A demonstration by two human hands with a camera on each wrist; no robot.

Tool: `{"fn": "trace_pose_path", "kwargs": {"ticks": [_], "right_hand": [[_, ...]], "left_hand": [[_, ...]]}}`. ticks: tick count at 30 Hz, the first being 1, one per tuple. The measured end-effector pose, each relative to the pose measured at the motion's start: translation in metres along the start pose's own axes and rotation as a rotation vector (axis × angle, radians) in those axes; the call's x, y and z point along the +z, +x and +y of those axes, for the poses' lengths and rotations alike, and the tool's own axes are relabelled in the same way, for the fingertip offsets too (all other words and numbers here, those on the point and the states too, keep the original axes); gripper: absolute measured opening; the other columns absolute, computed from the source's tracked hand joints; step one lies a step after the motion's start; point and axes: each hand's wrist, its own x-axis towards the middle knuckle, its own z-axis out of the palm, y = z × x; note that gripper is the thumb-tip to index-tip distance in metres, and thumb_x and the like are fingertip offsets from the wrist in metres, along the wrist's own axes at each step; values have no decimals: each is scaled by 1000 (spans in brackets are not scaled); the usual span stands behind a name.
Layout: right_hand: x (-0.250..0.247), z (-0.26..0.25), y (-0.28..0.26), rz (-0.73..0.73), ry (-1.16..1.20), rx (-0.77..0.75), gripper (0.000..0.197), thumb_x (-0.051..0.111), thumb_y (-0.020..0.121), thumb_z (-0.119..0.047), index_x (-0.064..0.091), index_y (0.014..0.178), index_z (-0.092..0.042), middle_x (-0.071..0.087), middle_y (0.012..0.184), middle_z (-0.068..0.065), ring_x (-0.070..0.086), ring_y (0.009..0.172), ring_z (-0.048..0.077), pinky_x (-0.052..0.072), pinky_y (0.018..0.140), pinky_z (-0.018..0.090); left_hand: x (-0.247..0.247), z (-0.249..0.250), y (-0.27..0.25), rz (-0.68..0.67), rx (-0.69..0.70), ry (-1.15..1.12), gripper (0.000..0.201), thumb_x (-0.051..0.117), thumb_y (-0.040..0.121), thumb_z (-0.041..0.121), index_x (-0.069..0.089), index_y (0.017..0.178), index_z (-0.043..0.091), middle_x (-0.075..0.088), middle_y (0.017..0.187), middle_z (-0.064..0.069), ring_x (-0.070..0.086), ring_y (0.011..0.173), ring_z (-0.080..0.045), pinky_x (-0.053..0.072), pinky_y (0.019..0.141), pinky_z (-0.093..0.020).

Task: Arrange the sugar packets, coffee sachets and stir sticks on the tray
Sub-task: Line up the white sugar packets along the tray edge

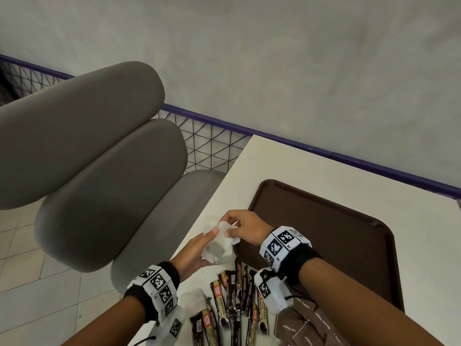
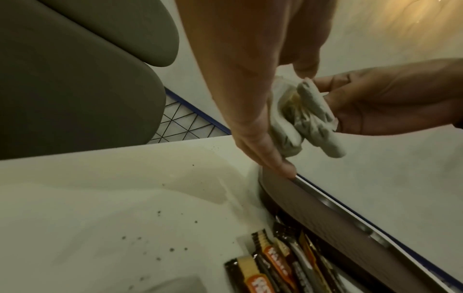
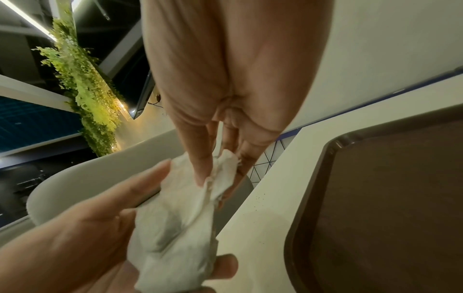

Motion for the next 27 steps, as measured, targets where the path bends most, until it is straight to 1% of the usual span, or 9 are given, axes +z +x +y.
{"fn": "trace_pose_path", "kwargs": {"ticks": [2,5,8,10,15,18,20,22,27], "right_hand": [[-1,2,0,46,38,-3,26,66,79,-1,61,105,-6,57,95,4,51,76,8,43,67,13],[-2,4,0,121,154,9,30,70,76,-1,55,98,-16,54,91,2,49,74,11,45,68,19],[0,5,-1,164,253,-17,34,72,74,0,48,89,-19,53,83,-2,50,77,17,47,70,24],[0,5,-2,190,304,-35,31,71,75,0,49,86,-20,54,82,-4,53,77,17,47,71,22],[-2,18,-9,273,379,18,29,69,80,-11,52,104,-14,54,90,-5,54,82,10,47,76,18],[-3,27,-10,203,350,141,34,66,83,-20,52,112,-10,54,101,0,53,92,12,46,75,21],[-4,32,-10,164,363,162,21,63,85,-19,55,101,-9,57,100,7,54,93,15,46,68,19],[-7,33,-10,200,402,147,8,62,86,-14,55,86,-11,58,95,12,56,86,17,48,66,19],[-25,35,-5,409,631,142,11,62,84,-2,56,79,-10,62,84,8,62,74,15,52,66,21]], "left_hand": [[4,5,1,-32,19,-41,43,56,87,40,56,125,20,65,121,-8,63,108,-26,51,93,-49],[7,10,4,-45,14,-90,42,69,82,25,57,121,14,69,111,-9,65,102,-30,56,82,-44],[7,9,9,-21,-8,-127,33,63,83,6,56,116,7,67,103,-16,63,102,-40,59,74,-42],[7,10,12,11,-12,-138,29,59,85,0,57,114,3,65,103,-20,60,104,-44,60,70,-41],[11,12,16,48,2,-96,29,59,85,0,56,113,3,65,108,-23,62,103,-41,60,67,-39],[14,12,21,49,6,-102,31,59,85,0,55,116,4,64,109,-23,66,96,-37,60,67,-39],[16,13,24,47,1,-107,30,58,86,0,55,116,4,66,103,-20,68,89,-33,59,62,-38],[17,13,26,46,-10,-104,32,58,86,1,54,118,4,66,100,-18,68,85,-31,58,58,-36],[15,16,33,28,-9,-104,36,56,86,0,52,121,2,66,104,-16,66,90,-34,56,54,-36]]}}
